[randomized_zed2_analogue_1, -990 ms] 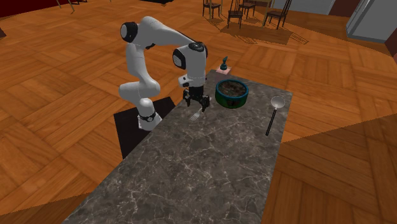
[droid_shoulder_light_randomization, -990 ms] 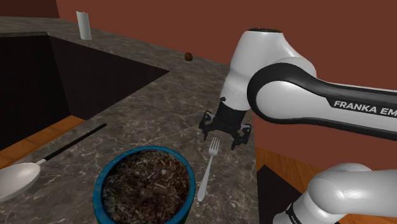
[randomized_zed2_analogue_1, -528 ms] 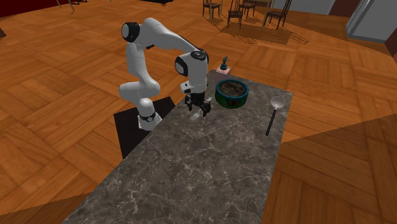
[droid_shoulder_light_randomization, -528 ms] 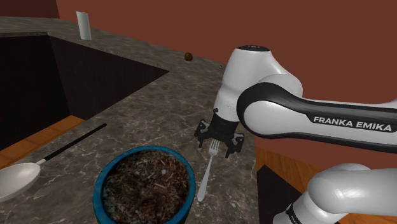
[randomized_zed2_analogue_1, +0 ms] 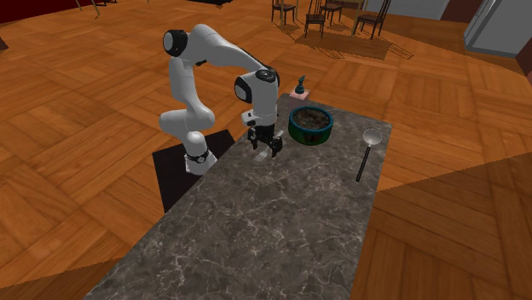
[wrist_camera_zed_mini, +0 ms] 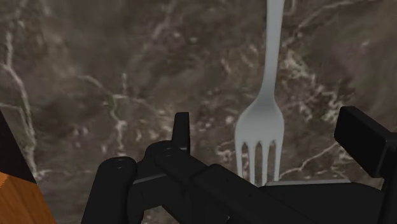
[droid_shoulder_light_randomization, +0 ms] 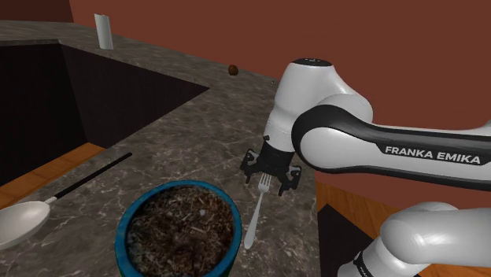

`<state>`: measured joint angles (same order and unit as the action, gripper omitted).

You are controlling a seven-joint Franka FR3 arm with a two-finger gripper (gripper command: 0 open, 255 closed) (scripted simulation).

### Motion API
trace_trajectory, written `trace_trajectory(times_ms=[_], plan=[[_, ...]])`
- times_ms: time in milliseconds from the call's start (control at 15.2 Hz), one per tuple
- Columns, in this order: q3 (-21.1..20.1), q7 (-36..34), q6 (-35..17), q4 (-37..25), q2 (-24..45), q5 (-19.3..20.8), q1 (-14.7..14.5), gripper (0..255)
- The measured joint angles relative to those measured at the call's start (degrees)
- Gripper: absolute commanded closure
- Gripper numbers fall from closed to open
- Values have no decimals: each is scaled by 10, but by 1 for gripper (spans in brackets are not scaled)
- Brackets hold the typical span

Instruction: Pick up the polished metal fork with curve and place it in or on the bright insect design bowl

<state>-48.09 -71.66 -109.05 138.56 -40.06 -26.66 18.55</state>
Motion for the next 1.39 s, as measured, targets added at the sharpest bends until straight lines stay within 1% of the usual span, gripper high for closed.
trace_trajectory(times_ms=[660, 924, 1386], plan=[[2, -1, 2, -3, -2, 2, 0, 255], [12, 0, 23, -18, -4, 6, 0, 255], [35, -1, 74, -63, -8, 22, 3, 255]])
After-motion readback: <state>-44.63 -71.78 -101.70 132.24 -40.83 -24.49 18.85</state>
